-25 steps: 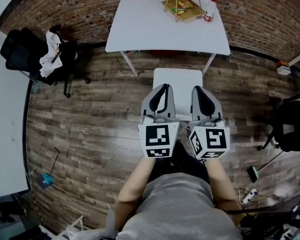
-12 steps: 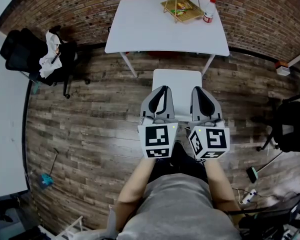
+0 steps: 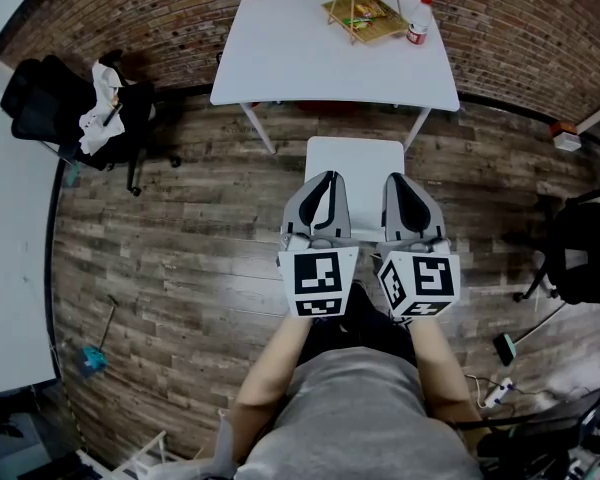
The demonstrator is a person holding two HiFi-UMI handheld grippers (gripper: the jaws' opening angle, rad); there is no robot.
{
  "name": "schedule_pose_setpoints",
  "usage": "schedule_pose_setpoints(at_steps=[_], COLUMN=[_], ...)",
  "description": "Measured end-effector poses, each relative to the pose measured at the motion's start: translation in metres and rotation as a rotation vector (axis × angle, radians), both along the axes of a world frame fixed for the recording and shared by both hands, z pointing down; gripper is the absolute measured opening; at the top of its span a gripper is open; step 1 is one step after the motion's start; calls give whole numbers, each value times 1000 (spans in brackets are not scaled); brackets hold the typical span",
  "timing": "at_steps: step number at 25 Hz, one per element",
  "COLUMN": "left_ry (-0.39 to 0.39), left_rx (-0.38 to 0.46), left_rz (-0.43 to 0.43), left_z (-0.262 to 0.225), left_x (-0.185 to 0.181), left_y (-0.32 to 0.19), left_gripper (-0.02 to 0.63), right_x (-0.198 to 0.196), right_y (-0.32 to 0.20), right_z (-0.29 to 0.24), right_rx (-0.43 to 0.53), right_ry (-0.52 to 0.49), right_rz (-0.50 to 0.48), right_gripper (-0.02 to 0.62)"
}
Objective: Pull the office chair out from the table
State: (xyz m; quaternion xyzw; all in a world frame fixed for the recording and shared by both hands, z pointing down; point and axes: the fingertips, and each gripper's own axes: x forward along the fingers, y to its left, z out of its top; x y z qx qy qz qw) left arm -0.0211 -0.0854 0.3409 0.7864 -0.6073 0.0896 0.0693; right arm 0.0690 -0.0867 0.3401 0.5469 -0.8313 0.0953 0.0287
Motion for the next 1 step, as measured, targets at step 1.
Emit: schedule_pose_setpoints(at_steps=[1], left_ry=[-1], left_rx=[0], left_rz=[0], left_z=[0], left_x=[0], left_y=[0], left_gripper=[20], right_x=[0], right_y=[0], right_z=[0], right_rx=[-1], right_ry=[0], right_rz=[-1], right_gripper=[14])
